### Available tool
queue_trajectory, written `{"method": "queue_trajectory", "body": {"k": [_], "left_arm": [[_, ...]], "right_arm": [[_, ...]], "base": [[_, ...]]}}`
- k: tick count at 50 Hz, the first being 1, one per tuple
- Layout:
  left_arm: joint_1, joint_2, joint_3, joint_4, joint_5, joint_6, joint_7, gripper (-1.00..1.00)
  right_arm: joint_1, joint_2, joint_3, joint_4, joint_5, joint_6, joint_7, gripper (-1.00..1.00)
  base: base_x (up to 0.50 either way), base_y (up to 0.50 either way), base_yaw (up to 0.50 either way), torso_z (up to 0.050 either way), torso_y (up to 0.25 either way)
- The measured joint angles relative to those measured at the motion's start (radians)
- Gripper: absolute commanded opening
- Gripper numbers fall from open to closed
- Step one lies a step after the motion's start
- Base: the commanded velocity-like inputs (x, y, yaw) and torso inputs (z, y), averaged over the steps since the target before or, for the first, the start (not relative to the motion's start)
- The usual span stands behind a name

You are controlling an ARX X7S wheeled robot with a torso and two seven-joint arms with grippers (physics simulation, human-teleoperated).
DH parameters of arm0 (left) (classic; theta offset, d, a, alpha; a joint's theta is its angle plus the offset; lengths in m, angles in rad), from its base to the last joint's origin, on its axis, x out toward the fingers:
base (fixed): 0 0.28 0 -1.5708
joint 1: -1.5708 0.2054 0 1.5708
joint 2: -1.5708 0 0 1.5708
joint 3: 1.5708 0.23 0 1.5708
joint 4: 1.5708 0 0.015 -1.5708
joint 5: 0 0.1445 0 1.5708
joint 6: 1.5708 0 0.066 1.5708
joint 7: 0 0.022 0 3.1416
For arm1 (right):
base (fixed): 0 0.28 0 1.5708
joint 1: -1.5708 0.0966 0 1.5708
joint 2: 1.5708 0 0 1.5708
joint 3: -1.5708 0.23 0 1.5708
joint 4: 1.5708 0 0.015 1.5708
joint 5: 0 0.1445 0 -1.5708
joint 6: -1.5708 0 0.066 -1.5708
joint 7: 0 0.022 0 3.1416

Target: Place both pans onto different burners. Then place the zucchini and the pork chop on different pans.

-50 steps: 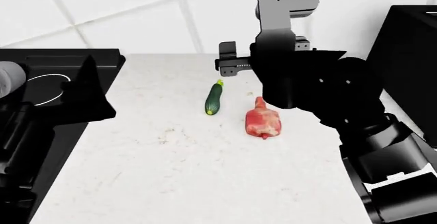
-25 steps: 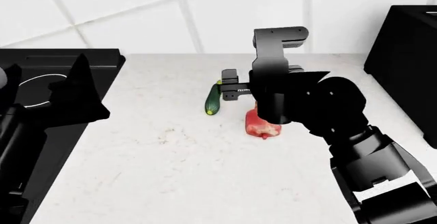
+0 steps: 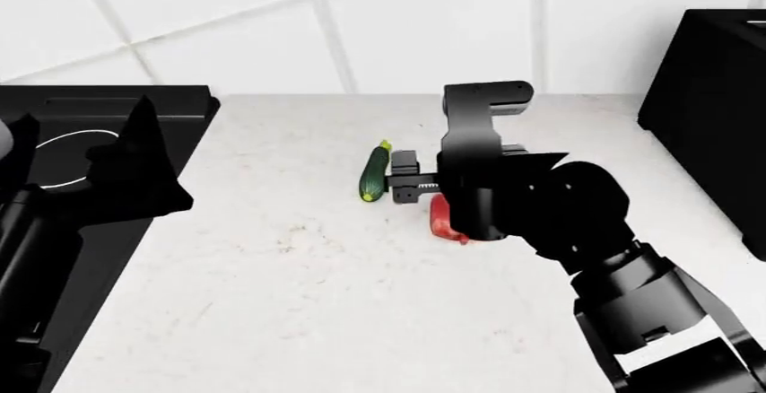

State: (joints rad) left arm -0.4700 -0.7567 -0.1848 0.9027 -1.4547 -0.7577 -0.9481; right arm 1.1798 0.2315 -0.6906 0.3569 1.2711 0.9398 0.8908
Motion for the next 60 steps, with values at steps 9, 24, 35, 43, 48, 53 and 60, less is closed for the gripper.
{"method": "queue_trajectory", "body": {"k": [9,24,35,43,48,53,60], "left_arm": [[0.004,0.000,-0.001,0.000,0.000,0.004,0.000,1.00],[0.009,0.001,0.000,0.000,0.002,0.011,0.000,1.00],[0.014,0.002,0.001,0.000,0.005,0.015,0.001,1.00],[0.022,0.004,0.001,0.000,0.012,0.018,0.006,1.00],[0.025,0.005,0.002,-0.001,0.017,0.020,0.009,1.00],[0.029,0.006,0.002,-0.002,0.021,0.022,0.012,1.00],[0.037,0.008,0.001,-0.003,0.026,0.025,0.017,1.00]], "right_arm": [[-0.031,0.022,0.011,-0.052,0.029,0.014,0.038,1.00],[-0.087,0.054,0.011,-0.118,0.057,0.031,0.084,1.00],[-0.115,0.058,0.007,-0.131,0.052,0.028,0.087,1.00],[-0.135,0.059,0.003,-0.128,0.046,0.017,0.077,1.00],[-0.141,0.055,0.004,-0.126,0.049,0.001,0.097,-1.00],[-0.143,0.052,0.003,-0.126,0.051,-0.009,0.112,-1.00],[-0.148,0.055,0.005,-0.129,0.056,-0.020,0.114,-1.00]], "base": [[0.00,0.00,0.00,0.000,0.000],[0.00,0.00,0.00,0.000,0.000],[0.00,0.00,0.00,0.000,0.000],[0.00,0.00,0.00,0.000,0.000],[0.00,0.00,0.00,0.000,0.000],[0.00,0.00,0.00,0.000,0.000],[0.00,0.00,0.00,0.000,0.000]]}}
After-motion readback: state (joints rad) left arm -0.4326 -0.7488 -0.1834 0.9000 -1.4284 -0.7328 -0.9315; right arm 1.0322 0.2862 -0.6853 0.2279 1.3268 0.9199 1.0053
